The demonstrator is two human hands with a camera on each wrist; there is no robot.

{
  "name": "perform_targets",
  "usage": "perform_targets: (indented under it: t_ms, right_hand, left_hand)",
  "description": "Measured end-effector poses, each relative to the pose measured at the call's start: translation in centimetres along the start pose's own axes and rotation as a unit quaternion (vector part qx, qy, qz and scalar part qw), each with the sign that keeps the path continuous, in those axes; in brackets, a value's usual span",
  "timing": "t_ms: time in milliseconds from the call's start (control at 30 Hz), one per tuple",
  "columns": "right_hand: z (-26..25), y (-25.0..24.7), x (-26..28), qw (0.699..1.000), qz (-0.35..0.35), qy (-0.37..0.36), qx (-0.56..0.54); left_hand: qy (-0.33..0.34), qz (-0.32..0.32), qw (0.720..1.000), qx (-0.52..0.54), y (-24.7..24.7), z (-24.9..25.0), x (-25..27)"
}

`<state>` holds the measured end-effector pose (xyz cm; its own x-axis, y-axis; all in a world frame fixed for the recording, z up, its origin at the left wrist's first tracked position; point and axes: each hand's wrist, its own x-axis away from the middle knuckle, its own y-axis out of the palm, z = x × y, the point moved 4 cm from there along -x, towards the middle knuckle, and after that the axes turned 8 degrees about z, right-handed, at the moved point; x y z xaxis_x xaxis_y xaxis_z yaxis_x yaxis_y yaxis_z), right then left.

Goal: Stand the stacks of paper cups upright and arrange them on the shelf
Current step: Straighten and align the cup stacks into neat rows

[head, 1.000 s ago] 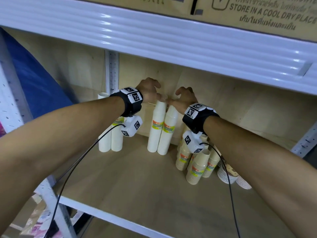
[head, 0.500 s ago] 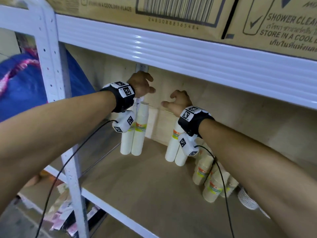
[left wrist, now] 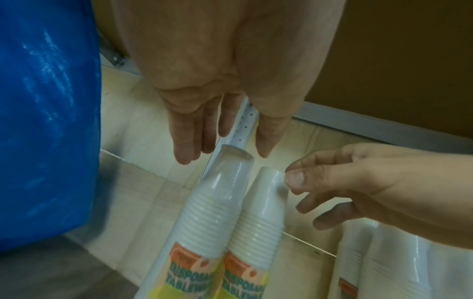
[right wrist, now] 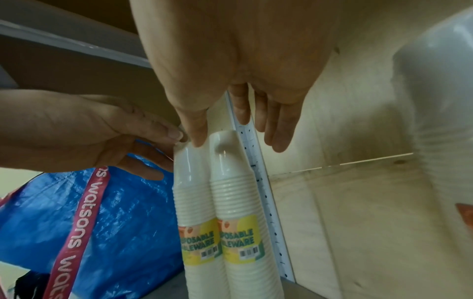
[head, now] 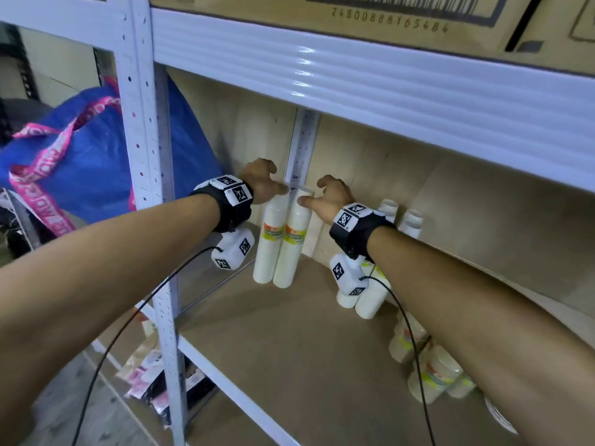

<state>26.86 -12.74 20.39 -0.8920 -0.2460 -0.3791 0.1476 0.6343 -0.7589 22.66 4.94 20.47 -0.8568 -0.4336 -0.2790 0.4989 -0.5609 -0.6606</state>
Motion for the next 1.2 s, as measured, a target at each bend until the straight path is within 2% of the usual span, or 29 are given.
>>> perform_targets:
  t_ms: [100,233,500,933,1200]
  right_hand:
    - [-0.4,1.1,-0.1,1.000,-0.015,0.004,-0.003]
    - [-0.6,2.5,-0.2,1.000,-0.027,0.007,-0.011]
    - [0.0,2.9,0.2,0.999,-0.024,0.027,-0.038]
    - [0.4,-1.0,3.1,0.999,-0.002,0.026,-0.029]
    - [1.4,-4.7,5.8,0.998,0.041,0.050,-0.011]
  left_hand:
    - [-0.012,-0.012,1.000,0.015,1.0,-0.5,0.3]
    - [0.012,-0.006,1.000,-0.007,1.6,-0.2,0.7]
    - [0.020,-0.017,0.999,-0.023,2.4,-1.2,0.9]
    - [0.081,-0.061,0.995,-0.005,1.9,1.4,2.5]
    - [0.100,-0.110,0.987,0.063,1.8,5.1,5.2]
